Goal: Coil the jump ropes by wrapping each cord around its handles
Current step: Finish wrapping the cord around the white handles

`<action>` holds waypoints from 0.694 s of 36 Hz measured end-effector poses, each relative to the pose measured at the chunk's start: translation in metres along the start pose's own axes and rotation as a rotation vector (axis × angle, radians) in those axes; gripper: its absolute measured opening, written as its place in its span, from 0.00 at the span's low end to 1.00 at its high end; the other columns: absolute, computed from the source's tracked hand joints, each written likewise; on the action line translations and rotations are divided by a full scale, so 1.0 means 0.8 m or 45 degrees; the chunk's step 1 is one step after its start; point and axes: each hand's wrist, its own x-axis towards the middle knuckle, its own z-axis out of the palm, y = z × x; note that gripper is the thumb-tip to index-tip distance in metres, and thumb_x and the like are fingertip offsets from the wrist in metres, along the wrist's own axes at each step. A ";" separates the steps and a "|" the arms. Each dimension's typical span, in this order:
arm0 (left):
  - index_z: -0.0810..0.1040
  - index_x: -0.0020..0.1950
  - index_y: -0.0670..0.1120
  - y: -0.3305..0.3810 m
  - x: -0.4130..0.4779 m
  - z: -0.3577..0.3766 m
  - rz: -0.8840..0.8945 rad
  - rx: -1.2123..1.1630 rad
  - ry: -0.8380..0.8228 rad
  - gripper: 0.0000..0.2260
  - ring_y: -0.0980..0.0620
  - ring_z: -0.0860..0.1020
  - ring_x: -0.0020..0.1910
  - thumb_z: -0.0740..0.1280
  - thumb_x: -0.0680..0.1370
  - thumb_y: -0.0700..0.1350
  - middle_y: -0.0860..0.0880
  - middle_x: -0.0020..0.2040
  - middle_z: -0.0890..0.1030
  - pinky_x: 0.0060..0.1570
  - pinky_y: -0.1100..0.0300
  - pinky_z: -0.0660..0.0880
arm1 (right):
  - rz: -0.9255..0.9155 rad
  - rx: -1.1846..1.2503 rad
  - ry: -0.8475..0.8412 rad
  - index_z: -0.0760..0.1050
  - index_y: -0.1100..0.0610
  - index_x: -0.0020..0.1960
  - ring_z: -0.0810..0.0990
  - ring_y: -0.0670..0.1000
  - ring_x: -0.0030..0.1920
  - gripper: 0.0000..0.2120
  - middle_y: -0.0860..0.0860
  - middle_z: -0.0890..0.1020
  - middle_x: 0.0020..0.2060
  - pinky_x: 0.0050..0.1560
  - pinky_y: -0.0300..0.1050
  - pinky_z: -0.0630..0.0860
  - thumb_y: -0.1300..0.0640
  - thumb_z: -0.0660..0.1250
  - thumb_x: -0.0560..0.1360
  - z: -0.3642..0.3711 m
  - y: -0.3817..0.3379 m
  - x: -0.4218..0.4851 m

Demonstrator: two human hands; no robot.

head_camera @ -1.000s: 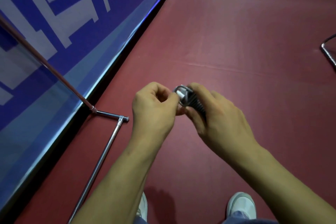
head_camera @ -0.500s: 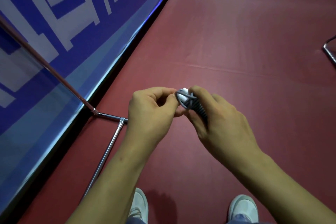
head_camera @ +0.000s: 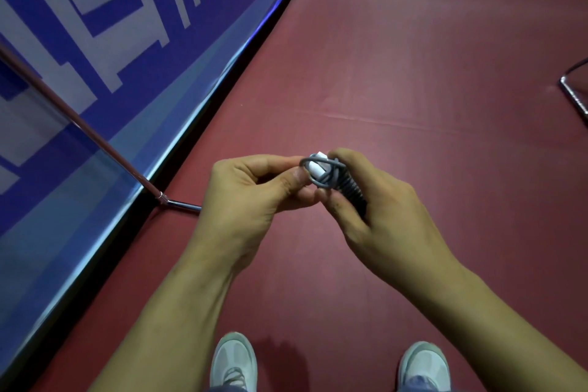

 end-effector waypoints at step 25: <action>0.80 0.42 0.30 -0.009 0.012 0.004 -0.368 0.046 0.046 0.03 0.44 0.77 0.33 0.72 0.73 0.29 0.37 0.33 0.76 0.37 0.56 0.82 | -0.044 -0.356 -0.133 0.63 0.35 0.69 0.79 0.55 0.43 0.20 0.46 0.77 0.46 0.38 0.52 0.78 0.34 0.58 0.78 -0.002 -0.001 -0.008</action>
